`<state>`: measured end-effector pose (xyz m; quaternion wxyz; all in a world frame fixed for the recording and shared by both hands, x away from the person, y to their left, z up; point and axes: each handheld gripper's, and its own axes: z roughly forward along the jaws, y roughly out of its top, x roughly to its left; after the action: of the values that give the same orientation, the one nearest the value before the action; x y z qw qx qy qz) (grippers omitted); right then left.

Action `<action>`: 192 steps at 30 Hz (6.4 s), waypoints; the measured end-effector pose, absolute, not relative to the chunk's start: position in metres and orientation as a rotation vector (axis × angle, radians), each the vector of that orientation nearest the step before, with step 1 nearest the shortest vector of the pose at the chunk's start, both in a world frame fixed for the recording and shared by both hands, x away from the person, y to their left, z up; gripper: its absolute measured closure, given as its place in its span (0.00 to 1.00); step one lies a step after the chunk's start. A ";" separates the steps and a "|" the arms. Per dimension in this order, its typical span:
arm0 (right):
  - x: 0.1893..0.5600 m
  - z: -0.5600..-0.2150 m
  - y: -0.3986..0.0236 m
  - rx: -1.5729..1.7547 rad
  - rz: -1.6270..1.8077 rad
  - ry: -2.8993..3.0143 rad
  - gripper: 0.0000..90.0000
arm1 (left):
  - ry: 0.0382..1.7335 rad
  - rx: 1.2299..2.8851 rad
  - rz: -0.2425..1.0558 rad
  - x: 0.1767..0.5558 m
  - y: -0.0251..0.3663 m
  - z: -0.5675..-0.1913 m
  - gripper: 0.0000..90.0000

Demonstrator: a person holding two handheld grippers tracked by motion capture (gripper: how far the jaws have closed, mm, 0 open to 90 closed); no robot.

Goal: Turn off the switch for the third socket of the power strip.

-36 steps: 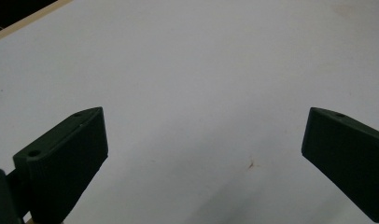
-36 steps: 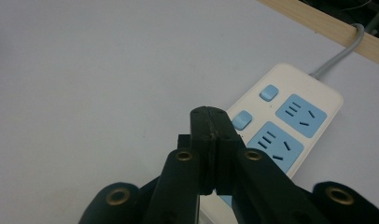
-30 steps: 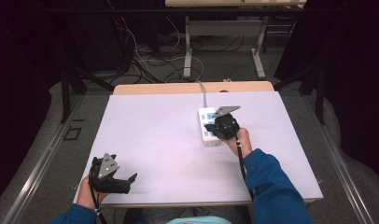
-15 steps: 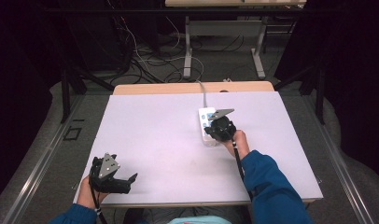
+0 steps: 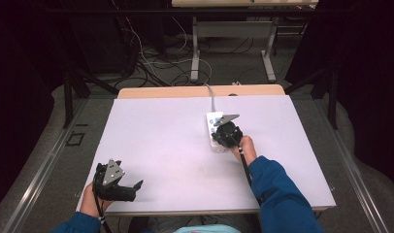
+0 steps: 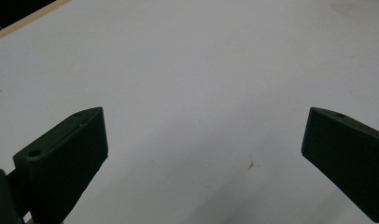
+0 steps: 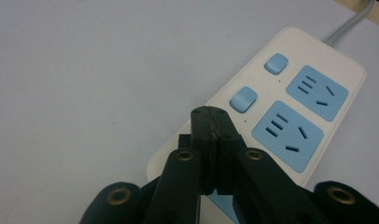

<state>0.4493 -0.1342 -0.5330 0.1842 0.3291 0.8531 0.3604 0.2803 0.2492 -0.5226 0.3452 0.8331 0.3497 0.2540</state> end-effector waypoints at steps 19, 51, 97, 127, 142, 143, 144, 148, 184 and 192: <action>0.448 -0.536 -0.134 0.972 1.015 2.371 1.00 | 0.905 2.166 0.660 0.280 0.249 -0.522 0.00; 0.446 -0.535 -0.131 0.961 0.975 2.368 1.00 | 0.905 2.163 0.674 0.280 0.249 -0.522 0.01; 0.445 -0.536 -0.129 0.961 0.960 2.355 1.00 | 0.907 2.160 0.675 0.280 0.249 -0.522 0.01; 0.445 -0.536 -0.130 0.958 0.965 2.357 1.00 | 0.908 2.156 0.676 0.280 0.249 -0.522 0.01; 0.444 -0.536 -0.130 0.964 0.961 2.363 1.00 | 0.907 2.158 0.678 0.280 0.249 -0.522 0.01; 0.444 -0.536 -0.130 0.962 0.960 2.358 1.00 | 0.905 2.159 0.678 0.280 0.249 -0.522 0.01; 0.444 -0.536 -0.129 0.953 0.959 2.355 1.00 | 0.906 2.157 0.679 0.280 0.249 -0.522 0.01; 0.444 -0.536 -0.129 0.940 0.951 2.356 1.00 | 0.905 2.158 0.677 0.280 0.249 -0.522 0.01; 0.441 -0.532 -0.127 0.922 0.909 2.352 1.00 | 0.904 2.157 0.669 0.280 0.249 -0.521 0.00; 0.440 -0.527 -0.129 0.898 0.959 2.308 1.00 | 0.905 2.153 0.670 0.279 0.249 -0.521 0.01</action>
<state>0.4396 -0.1293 -0.5268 0.2407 0.3283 0.8435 0.3504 0.2795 0.2490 -0.5213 0.3484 0.8306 0.3493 0.2583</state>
